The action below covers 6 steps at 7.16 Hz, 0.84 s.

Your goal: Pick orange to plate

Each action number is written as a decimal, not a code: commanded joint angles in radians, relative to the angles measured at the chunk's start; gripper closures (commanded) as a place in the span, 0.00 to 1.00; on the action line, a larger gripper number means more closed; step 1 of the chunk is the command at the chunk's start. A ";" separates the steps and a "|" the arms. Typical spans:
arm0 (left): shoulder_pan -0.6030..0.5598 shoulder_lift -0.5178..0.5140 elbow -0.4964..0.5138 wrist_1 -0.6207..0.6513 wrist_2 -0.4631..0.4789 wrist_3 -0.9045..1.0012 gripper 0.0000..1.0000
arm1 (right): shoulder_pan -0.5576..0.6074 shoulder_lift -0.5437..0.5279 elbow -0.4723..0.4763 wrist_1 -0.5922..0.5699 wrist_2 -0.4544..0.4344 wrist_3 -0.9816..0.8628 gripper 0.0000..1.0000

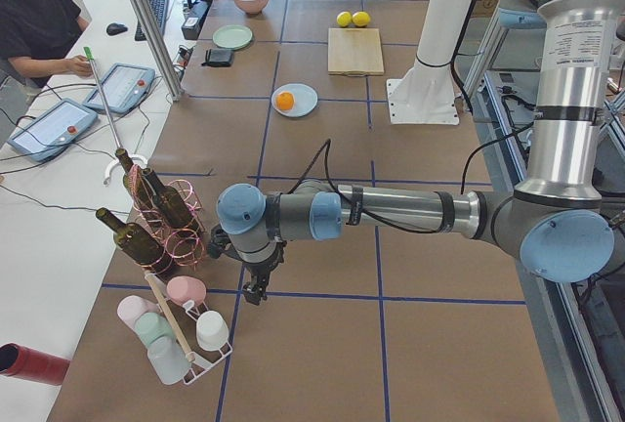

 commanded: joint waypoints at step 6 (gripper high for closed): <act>0.000 0.003 0.002 -0.003 -0.004 -0.003 0.00 | 0.000 -0.007 -0.009 -0.002 0.000 -0.004 0.00</act>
